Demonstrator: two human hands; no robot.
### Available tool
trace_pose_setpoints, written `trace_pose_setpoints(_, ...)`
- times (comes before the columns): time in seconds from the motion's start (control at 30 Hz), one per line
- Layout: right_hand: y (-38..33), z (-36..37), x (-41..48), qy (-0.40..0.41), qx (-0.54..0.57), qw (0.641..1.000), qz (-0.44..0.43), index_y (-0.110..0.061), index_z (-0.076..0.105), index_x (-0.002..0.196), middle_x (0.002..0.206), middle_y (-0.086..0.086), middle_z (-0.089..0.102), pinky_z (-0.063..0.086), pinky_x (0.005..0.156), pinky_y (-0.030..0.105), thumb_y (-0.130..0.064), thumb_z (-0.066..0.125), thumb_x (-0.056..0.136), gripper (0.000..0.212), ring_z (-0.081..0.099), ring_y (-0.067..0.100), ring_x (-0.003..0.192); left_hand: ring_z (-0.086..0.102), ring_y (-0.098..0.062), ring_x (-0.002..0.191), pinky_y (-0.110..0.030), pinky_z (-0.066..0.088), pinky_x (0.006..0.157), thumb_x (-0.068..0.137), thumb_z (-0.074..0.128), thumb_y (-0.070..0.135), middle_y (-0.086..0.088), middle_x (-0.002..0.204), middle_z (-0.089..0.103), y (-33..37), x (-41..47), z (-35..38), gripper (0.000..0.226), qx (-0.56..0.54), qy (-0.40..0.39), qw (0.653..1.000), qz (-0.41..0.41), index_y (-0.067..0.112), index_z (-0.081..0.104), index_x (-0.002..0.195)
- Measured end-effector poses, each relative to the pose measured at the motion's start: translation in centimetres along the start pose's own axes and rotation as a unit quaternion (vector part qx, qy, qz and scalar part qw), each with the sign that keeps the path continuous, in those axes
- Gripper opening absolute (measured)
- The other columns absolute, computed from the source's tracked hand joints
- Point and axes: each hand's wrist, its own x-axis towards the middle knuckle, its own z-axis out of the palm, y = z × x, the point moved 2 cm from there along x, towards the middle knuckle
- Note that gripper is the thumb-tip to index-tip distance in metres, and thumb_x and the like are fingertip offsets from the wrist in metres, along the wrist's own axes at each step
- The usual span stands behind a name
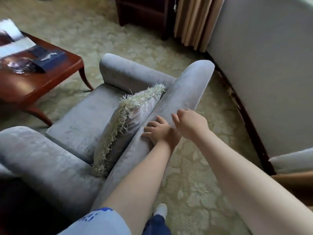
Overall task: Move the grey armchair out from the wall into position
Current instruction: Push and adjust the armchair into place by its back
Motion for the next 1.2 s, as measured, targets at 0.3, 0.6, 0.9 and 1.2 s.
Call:
trace_pose_setpoints(0.3, 4.6, -1.6, 12.7, -0.011, -0.045, 0.994, -0.1, -0.011, 0.056, 0.11, 0.115, 0.013, 0.054, 0.034, 0.071, 0.035, -0.038, 0.029, 0.098, 0.04, 0.052, 0.033, 0.108, 0.03, -0.038, 0.132, -0.055, 0.026, 0.103, 0.091, 0.039, 0.044, -0.021, 0.147, 0.027, 7.8, 7.8, -1.5, 0.061, -0.082, -0.009, 0.997, -0.005, 0.007, 0.028, 0.138)
trace_pose_setpoints(0.6, 11.0, -2.4, 22.9, -0.052, -0.065, 0.977, -0.199, -0.009, 0.053, 0.112, 0.117, 0.015, 0.052, 0.041, 0.078, 0.039, -0.034, 0.033, 0.097, 0.036, 0.05, 0.034, 0.112, 0.031, -0.036, 0.134, -0.054, 0.02, 0.109, 0.094, 0.023, 0.052, -0.017, 0.146, 0.035, 15.3, 15.1, -2.1, 0.066, -0.108, -0.032, 0.975, -0.194, 0.008, 0.034, 0.142)
trace_pose_setpoints(0.9, 17.4, -4.0, 30.1, -0.082, -0.187, 0.867, -0.454, -0.011, 0.051, 0.113, 0.117, 0.012, 0.054, 0.041, 0.081, 0.037, -0.031, 0.039, 0.094, 0.03, 0.049, 0.032, 0.112, 0.063, -0.033, 0.087, -0.037, 0.04, 0.076, 0.088, 0.041, 0.032, -0.014, 0.098, 0.067, 18.5, 14.8, -1.3, 0.036, -0.098, 0.231, 0.931, -0.264, 0.007, 0.066, 0.093)
trace_pose_setpoints(1.2, 11.9, -0.3, 31.6, -0.166, -0.138, 0.737, -0.641, -0.01, 0.052, 0.117, 0.117, 0.011, 0.054, 0.042, 0.08, 0.036, -0.029, 0.039, 0.093, 0.033, 0.05, 0.031, 0.112, 0.062, -0.034, 0.074, -0.036, 0.043, 0.066, 0.084, 0.049, 0.028, -0.012, 0.082, 0.068, 18.4, 15.6, -1.0, 0.024, -0.039, 0.3, 0.905, -0.298, 0.009, 0.064, 0.086)
